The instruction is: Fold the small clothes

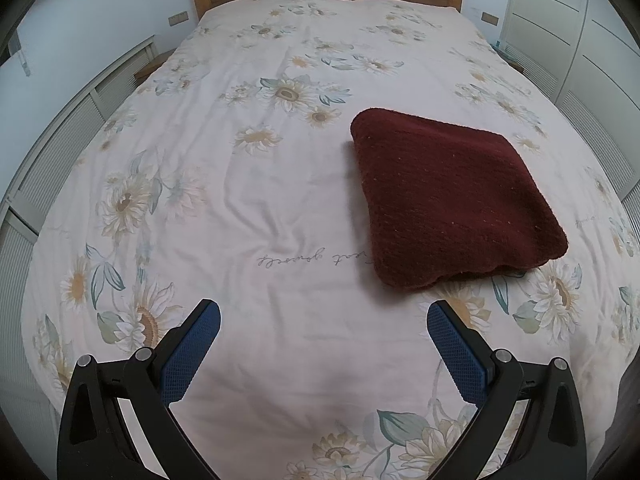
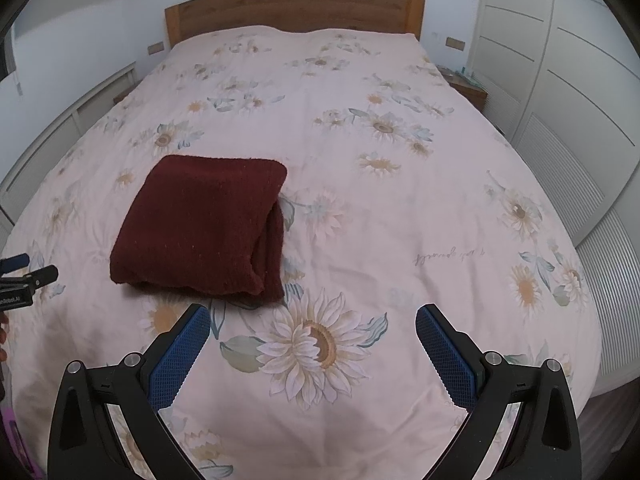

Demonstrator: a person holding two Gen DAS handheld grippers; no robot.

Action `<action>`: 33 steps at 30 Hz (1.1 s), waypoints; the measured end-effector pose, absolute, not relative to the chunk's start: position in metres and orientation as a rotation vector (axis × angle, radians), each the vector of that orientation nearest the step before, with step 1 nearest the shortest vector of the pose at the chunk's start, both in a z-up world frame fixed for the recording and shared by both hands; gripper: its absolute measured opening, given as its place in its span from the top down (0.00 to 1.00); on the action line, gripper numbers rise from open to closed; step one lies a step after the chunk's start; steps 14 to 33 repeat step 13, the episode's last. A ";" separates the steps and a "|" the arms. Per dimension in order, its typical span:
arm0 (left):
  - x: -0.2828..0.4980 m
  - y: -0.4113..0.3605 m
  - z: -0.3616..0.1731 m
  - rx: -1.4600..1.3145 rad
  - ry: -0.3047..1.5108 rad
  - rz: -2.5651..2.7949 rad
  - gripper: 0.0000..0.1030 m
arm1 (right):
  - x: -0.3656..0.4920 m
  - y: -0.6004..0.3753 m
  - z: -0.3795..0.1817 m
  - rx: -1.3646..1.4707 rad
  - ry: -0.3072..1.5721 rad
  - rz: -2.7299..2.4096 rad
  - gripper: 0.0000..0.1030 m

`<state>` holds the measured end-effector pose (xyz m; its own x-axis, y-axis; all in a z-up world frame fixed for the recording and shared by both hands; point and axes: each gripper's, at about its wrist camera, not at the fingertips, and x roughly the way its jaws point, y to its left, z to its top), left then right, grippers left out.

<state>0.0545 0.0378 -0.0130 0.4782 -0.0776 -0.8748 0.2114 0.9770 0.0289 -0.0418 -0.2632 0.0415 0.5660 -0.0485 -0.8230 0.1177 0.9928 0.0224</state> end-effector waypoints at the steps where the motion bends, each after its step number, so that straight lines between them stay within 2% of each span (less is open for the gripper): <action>1: 0.054 0.038 -0.013 0.139 1.059 -0.178 0.01 | -0.042 -0.263 0.041 0.077 0.966 -0.097 0.01; 33: 0.054 0.035 -0.014 0.135 1.064 -0.188 0.01 | -0.042 -0.265 0.035 0.082 0.980 -0.099 0.01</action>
